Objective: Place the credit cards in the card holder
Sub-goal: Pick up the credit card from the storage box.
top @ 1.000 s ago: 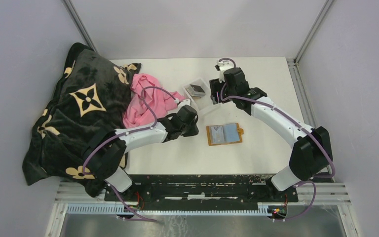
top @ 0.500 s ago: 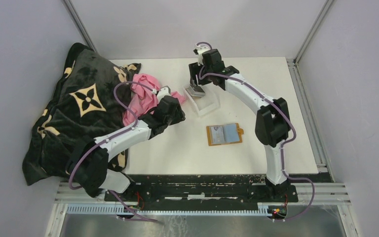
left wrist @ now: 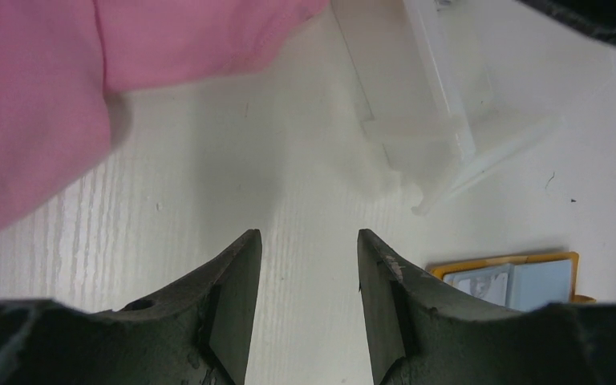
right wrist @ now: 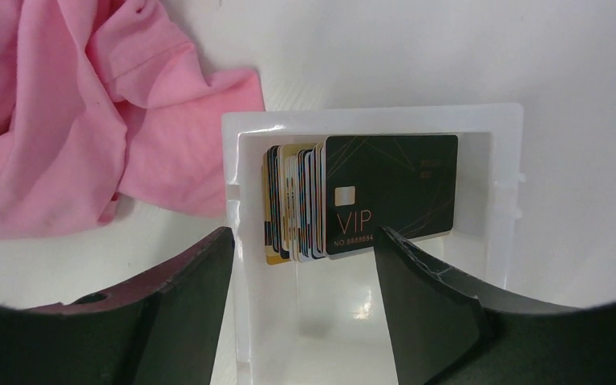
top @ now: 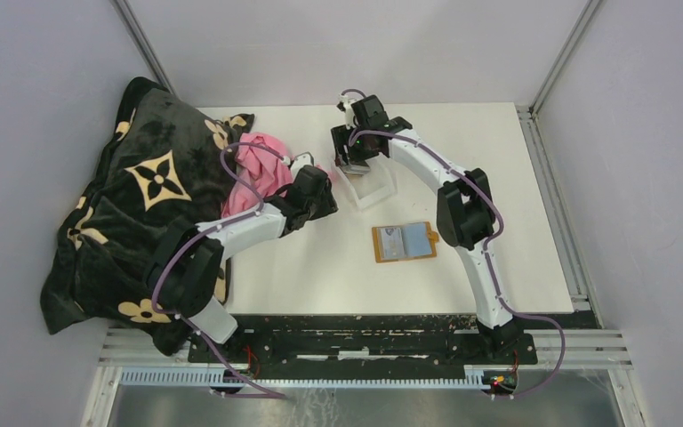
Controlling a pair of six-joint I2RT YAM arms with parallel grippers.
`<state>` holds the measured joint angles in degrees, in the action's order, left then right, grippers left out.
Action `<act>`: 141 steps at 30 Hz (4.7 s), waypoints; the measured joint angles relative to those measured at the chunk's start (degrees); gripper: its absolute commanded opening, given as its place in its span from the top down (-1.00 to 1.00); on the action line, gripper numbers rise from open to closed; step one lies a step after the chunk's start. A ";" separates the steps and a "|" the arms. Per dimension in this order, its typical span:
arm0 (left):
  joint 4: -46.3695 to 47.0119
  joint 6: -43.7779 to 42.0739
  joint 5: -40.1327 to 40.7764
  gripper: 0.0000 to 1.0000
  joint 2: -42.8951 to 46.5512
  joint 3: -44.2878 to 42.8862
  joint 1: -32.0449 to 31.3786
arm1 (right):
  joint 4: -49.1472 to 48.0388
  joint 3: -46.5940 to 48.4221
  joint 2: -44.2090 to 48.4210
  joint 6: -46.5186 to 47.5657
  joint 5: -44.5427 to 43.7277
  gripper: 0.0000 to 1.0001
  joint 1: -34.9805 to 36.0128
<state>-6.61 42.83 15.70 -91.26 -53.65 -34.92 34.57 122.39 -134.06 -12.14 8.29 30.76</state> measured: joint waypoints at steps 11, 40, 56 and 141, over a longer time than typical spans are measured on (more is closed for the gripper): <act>2.82 -0.02 -2.49 -0.07 -6.95 -4.85 2.08 | 0.72 3.13 -3.17 -0.85 1.25 -0.39 -0.61; 8.66 -0.26 -8.37 0.05 -14.47 -9.49 4.31 | 0.94 5.01 -6.51 -6.64 3.06 -0.06 -4.09; 10.21 -0.26 -9.79 0.09 -17.38 -10.69 4.68 | 4.20 7.91 -7.17 -6.69 3.80 0.24 -4.20; 10.84 -0.26 -10.43 0.17 -18.27 -11.28 4.94 | 6.69 8.76 -6.29 -7.58 8.44 0.36 -5.88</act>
<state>4.23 42.57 5.28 -109.54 -64.93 -29.98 41.25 131.15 -140.35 -19.73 16.73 24.88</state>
